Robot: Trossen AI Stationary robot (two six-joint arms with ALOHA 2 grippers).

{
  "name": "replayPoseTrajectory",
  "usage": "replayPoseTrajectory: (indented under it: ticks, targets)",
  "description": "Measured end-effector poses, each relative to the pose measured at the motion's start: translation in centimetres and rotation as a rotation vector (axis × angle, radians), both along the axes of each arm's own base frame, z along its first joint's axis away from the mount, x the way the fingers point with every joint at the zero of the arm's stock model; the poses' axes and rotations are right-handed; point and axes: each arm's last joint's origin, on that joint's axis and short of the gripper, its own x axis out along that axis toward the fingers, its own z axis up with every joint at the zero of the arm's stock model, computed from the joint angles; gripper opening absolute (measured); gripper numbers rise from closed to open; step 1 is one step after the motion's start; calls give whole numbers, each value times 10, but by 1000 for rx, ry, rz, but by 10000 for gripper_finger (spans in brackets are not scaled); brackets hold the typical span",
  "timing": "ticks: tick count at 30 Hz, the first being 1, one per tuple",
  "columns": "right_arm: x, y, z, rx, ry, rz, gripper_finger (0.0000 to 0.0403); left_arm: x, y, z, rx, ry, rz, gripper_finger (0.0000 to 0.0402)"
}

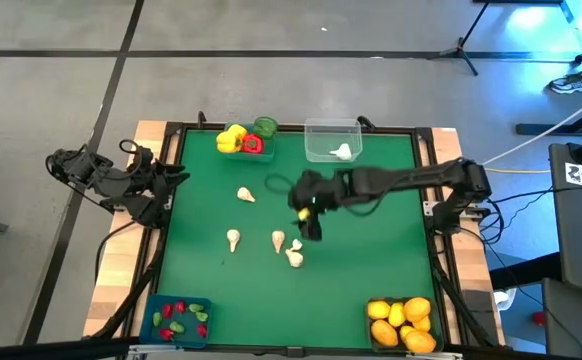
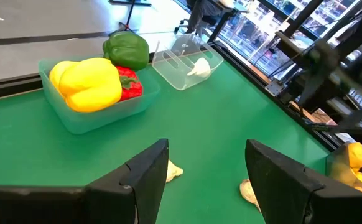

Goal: Sort produce into baskets
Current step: Put the garlic into the transparent bin

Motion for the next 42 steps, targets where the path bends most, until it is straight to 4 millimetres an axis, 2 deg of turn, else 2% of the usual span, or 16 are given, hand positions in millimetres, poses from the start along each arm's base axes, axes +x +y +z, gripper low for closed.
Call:
replayPoseTrajectory:
  ticks: [5, 9, 13, 22, 26, 35, 42]
  targets:
    - [0, 26, -58, 6, 130, 19, 324, 0, 0, 0, -1, 0, 1, 208]
    - [3, 33, -102, 59, 156, 3, 324, 0, 0, 0, -1, 0, 1, 208]
    - [8, 38, -133, 94, 156, -11, 324, 0, 0, 0, -1, 0, 1, 208]
    - [22, 40, -150, 180, 97, 39, 324, -3, 1, -5, -14, 41, 20, 208]
    - [19, 34, -156, 189, 121, 28, 324, -4, 2, -7, -28, 52, 32, 208]
    - [-1, 22, -183, 168, 225, -95, 323, -4, 2, -7, -29, 50, 34, 208]
    - [2, 23, -183, 171, 176, -98, 323, -4, 2, -7, -29, 50, 34, 208]
